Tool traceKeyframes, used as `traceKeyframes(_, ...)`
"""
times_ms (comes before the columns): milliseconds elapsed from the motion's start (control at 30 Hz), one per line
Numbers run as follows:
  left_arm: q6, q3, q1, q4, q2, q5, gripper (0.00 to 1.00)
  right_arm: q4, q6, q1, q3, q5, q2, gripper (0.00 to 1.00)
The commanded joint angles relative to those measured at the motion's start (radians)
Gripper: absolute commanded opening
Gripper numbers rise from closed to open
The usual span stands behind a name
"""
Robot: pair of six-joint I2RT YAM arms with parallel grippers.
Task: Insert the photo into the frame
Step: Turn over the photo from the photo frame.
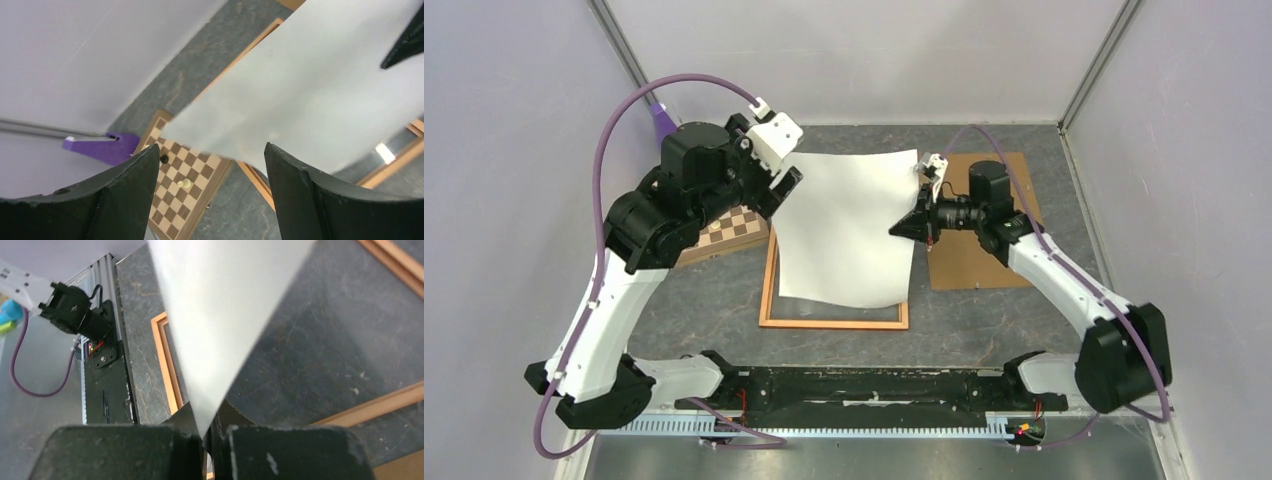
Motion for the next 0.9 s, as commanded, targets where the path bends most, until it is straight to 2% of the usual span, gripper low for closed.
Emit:
traceKeyframes(0,0.019,0.002,0.045,0.143,0.015,-0.176,0.84,0.036,0.129,0.000,0.077,0.056,0.110,0.00)
traceKeyframes(233,0.033,-0.027,0.090,0.189,0.046,-0.146,0.85,0.000,0.133,-0.023,0.163,0.121,0.251,0.00)
traceKeyframes(400,0.034,-0.078,0.091,0.211,0.057,-0.114,0.86,-0.151,0.033,-0.024,0.279,0.160,0.355,0.00)
traceKeyframes(867,0.008,-0.187,0.095,0.286,0.063,-0.064,0.87,-0.173,-0.029,-0.013,0.283,0.183,0.475,0.00)
